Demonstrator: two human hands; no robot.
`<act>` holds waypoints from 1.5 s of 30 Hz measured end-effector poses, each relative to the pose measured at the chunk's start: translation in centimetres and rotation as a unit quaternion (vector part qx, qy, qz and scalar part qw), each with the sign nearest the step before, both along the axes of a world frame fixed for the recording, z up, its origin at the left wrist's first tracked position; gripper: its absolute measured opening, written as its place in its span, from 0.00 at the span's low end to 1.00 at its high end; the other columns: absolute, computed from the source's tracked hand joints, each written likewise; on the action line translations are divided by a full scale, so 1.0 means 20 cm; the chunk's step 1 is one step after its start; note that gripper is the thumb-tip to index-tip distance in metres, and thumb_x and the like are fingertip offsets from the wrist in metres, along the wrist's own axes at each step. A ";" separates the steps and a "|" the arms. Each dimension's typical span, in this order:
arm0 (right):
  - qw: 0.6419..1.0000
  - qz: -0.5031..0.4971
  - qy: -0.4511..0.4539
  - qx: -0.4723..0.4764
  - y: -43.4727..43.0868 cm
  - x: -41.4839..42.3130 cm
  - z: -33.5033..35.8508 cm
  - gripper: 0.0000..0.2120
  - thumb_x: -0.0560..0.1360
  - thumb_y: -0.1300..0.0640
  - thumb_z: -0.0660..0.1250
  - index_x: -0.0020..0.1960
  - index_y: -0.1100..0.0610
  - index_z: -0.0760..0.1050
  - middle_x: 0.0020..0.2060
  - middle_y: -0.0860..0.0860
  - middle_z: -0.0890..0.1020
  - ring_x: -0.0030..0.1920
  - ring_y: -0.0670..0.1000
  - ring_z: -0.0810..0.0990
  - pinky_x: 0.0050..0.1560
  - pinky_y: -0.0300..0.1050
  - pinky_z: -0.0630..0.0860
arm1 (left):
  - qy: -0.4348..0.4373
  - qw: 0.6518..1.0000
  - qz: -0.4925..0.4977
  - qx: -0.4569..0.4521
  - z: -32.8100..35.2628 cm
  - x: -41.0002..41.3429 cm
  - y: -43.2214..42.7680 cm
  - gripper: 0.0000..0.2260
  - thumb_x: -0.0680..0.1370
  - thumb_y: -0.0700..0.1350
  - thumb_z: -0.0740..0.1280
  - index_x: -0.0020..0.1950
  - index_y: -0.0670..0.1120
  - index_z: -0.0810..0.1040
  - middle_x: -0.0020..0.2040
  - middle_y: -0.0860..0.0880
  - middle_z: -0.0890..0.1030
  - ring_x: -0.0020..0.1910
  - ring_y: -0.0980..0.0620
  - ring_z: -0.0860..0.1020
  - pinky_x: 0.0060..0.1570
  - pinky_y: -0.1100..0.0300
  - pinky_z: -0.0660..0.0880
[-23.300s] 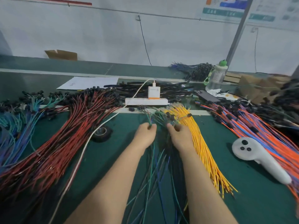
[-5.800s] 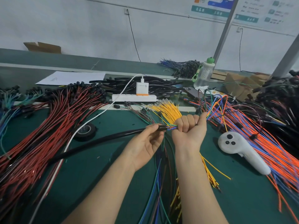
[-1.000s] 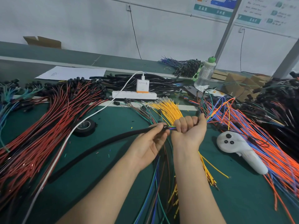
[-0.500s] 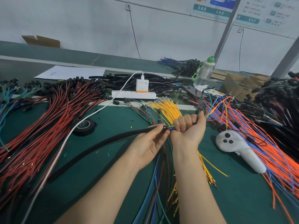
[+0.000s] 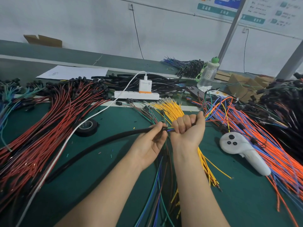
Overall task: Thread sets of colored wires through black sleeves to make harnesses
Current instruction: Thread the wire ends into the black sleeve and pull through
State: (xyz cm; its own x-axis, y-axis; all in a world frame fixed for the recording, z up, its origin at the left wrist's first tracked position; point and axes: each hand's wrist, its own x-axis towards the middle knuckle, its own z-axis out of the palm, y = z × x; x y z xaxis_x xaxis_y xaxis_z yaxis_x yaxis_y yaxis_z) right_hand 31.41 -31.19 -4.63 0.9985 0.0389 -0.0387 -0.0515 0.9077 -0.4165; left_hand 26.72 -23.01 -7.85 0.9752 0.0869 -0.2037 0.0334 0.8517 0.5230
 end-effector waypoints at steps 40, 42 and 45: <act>0.998 0.004 -0.056 -0.009 0.00 -0.03 0.04 0.22 0.83 0.50 0.52 0.31 0.53 0.57 0.18 0.46 0.56 0.17 0.44 0.53 0.19 0.36 0.50 | 0.073 0.996 -0.039 0.046 0.00 0.00 -0.02 0.07 0.74 0.45 0.70 0.38 0.45 0.76 0.27 0.51 0.73 0.21 0.60 0.70 0.22 0.72 0.71; 0.998 0.006 -0.062 -0.006 0.00 -0.03 0.04 0.22 0.83 0.50 0.52 0.31 0.53 0.57 0.18 0.46 0.56 0.17 0.44 0.53 0.18 0.36 0.50 | 0.075 0.996 -0.039 0.026 0.00 0.00 -0.02 0.07 0.75 0.45 0.70 0.38 0.44 0.77 0.27 0.52 0.73 0.21 0.60 0.70 0.21 0.72 0.70; 0.998 0.005 -0.056 0.000 0.00 -0.02 0.03 0.22 0.82 0.50 0.53 0.30 0.53 0.57 0.18 0.46 0.56 0.18 0.45 0.53 0.18 0.37 0.51 | 0.076 0.996 -0.036 0.033 0.00 0.00 -0.03 0.07 0.75 0.45 0.69 0.38 0.44 0.77 0.27 0.52 0.73 0.20 0.60 0.70 0.20 0.72 0.70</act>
